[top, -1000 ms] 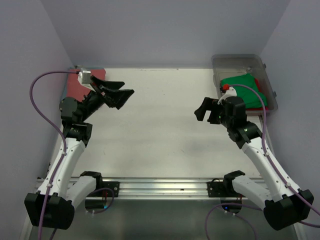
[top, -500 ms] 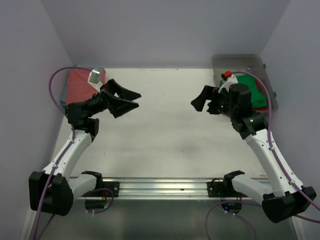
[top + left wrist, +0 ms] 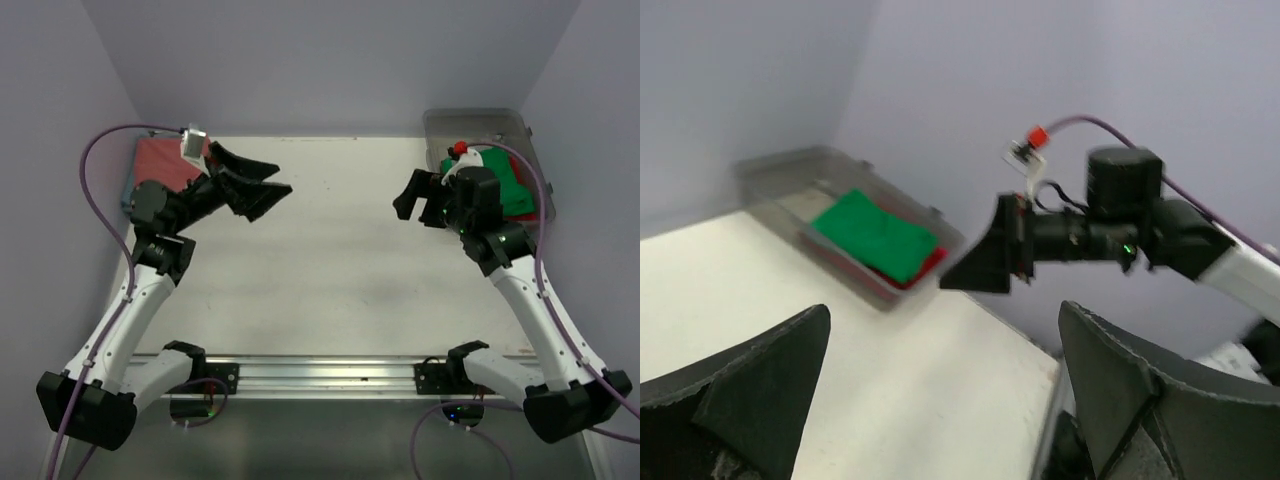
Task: Fold and stack the t-shirts
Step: Put the neatly folded tshirt into the corner of the board with the left arm
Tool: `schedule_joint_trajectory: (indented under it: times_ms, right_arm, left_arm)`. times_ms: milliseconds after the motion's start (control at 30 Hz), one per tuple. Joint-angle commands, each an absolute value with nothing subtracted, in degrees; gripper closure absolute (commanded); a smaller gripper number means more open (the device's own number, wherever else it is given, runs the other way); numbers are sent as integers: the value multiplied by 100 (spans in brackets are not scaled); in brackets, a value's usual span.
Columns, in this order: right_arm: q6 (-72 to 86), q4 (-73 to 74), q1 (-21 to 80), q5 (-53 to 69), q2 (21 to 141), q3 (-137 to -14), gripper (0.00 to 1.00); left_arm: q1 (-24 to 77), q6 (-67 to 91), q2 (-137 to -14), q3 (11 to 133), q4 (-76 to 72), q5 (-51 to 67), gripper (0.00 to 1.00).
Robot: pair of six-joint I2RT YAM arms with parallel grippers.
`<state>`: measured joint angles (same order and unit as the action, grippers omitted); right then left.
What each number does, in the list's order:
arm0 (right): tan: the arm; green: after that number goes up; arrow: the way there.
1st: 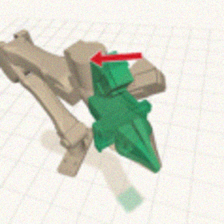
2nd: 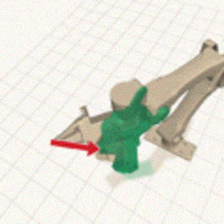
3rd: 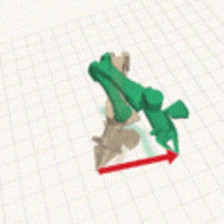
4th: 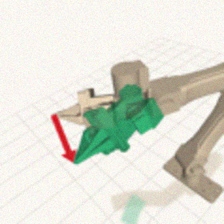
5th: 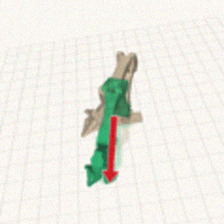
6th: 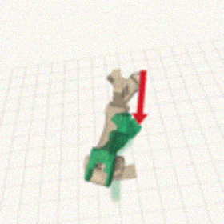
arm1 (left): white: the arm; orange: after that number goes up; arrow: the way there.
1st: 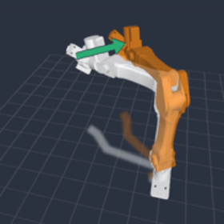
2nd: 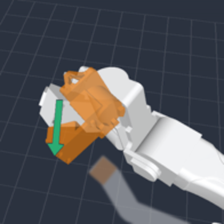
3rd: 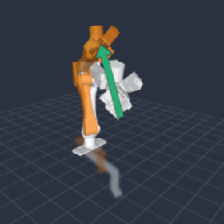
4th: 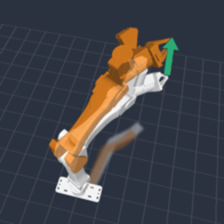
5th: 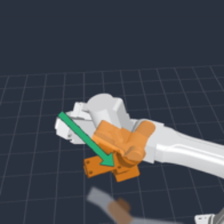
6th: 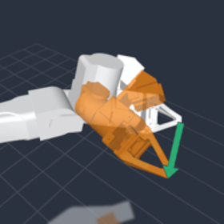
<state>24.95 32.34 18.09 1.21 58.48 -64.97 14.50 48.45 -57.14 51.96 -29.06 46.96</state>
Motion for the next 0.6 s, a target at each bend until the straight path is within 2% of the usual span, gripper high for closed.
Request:
schedule_joint_trajectory:
  times_ms: [0, 133, 300, 400, 567]
  right_arm:
    - [2451, 4303, 1802, -2363, 6641, -6960, 1]
    - [2566, 4666, 1793, -3671, 7214, -7172, 1]
    - [2698, 4869, 1723, -3955, 7909, -7497, 1]
    - [2742, 4887, 1653, -4218, 8243, -7593, 1]
    - [2918, 5124, 714, -4097, 9041, -8215, 1]
  left_arm:
    - [1722, 2437, -6081, 6195, 1095, 1995, 0]
    - [1810, 2338, -6669, 6372, 2047, 424, 0]
    - [1916, 2364, -7399, 6600, 3128, -1017, 0]
    - [2012, 2347, -7795, 6732, 3515, -1012, 0]
    - [2127, 2356, -7656, 6339, 3315, -976, 0]
